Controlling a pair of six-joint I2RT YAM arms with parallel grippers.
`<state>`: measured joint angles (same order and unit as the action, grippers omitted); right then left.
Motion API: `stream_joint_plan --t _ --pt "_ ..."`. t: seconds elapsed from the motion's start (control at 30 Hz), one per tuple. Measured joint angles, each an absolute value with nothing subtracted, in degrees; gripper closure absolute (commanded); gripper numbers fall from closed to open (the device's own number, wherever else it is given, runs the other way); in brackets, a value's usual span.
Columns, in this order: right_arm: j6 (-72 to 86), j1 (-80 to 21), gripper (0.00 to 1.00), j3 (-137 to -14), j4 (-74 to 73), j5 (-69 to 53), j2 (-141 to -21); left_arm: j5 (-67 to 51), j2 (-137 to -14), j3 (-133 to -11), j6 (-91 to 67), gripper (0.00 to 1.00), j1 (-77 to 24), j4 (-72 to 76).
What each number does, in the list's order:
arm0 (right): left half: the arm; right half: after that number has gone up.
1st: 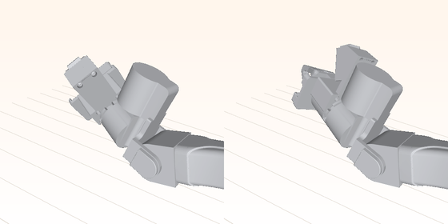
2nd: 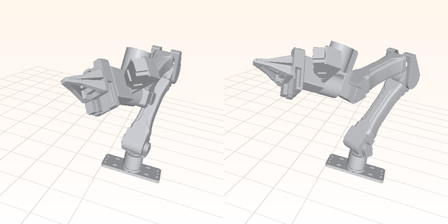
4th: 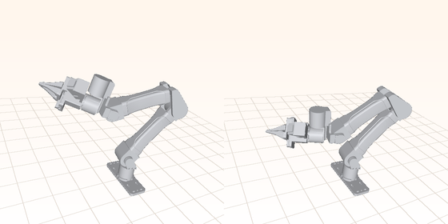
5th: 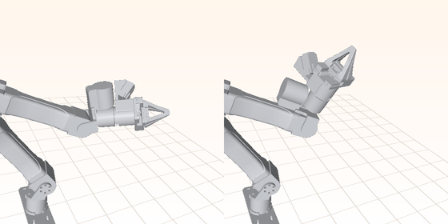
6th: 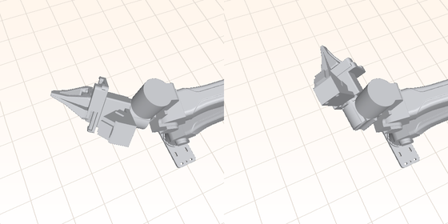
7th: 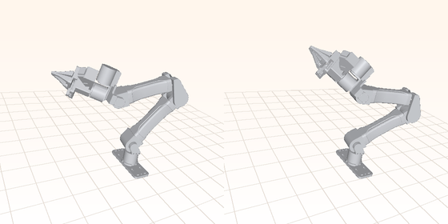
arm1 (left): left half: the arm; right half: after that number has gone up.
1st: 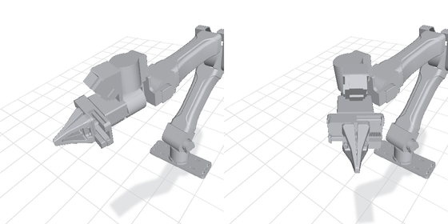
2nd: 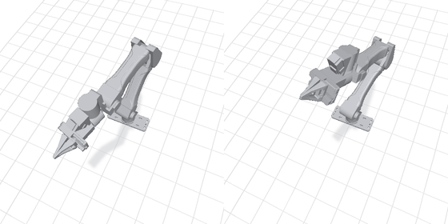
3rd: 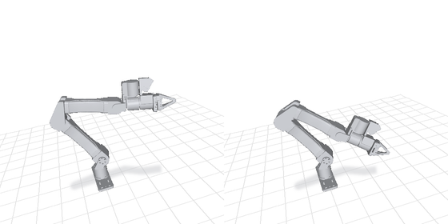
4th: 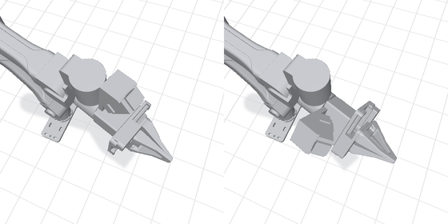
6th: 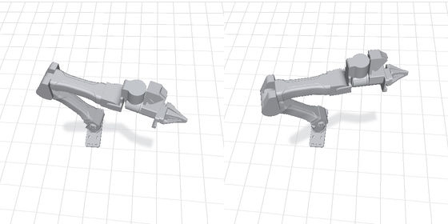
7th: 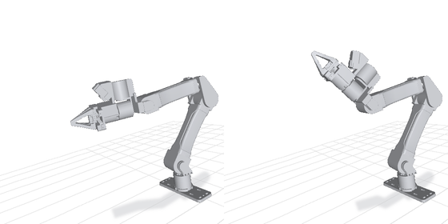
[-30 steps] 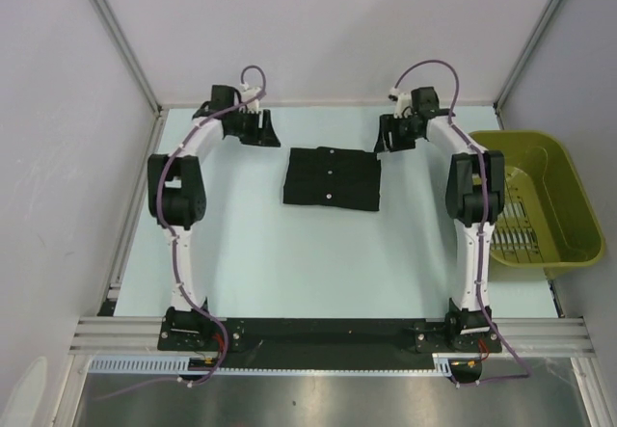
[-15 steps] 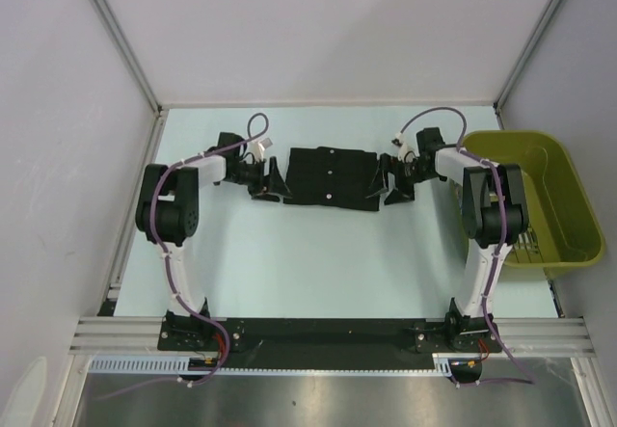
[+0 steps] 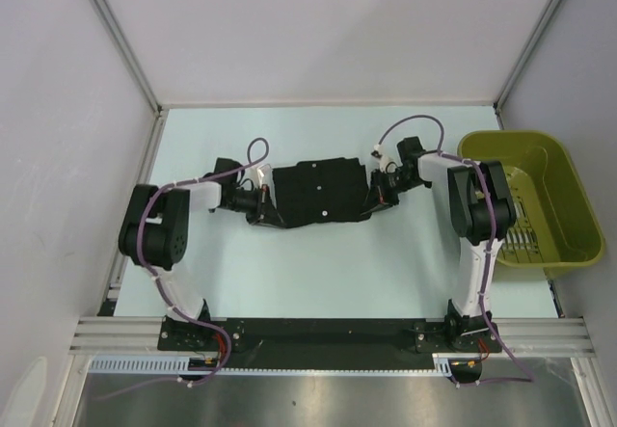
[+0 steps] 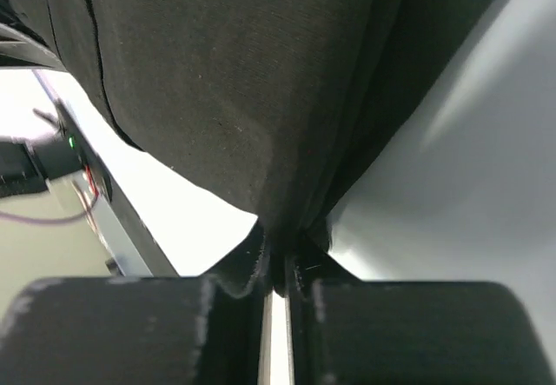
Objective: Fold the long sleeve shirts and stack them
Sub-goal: Fold the shirt
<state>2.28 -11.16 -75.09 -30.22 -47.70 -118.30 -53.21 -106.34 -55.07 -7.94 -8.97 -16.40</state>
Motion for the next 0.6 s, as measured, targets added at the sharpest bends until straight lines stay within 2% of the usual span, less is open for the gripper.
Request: stream_joint_plan --t 0.1,0.13,0.17,0.2,0.23,0.3,0.33,0.4,0.6 --pt "-0.2 -12.6 0.98 -74.1 -31.5 -48.8 -118.2 -53.1 -101.3 -50.8 -7.6 1.0 -8.8 -17.1" --pt "-0.9 -12.8 0.94 -73.2 -32.0 -49.3 -117.9 -53.1 -99.9 -49.6 -7.4 0.88 -8.6 -17.5" --pt "-1.4 -13.0 0.88 -72.1 -32.4 -49.7 -117.5 -53.1 -98.9 -48.7 -7.2 0.76 -8.4 -17.9" --pt "-1.8 -13.1 0.67 -70.9 -33.0 -50.0 -117.0 -52.9 -98.3 -48.0 -6.8 0.67 -8.3 -18.2" --pt "-2.4 -13.1 0.6 -70.1 -33.9 -50.3 -116.5 -52.8 -98.0 -47.5 -6.4 0.54 -8.1 -18.6" --pt "-3.4 -12.9 0.46 -69.8 -36.3 -50.4 -116.0 -52.6 -97.8 -47.1 -5.7 0.46 -7.7 -19.5" --pt "-4.8 -12.5 0.43 -70.4 -38.2 -50.7 -115.9 -52.6 -97.6 -47.0 -5.2 0.42 -7.1 -20.2" --pt "-7.0 -11.5 0.37 -72.2 -42.0 -50.3 -115.7 -51.9 -96.6 -47.0 -4.1 0.39 -5.7 -21.3" --pt "-9.0 -7.6 0.37 -85.9 -46.6 -47.1 -116.2 -48.0 -95.9 -56.8 -0.3 0.37 -2.9 -24.7"
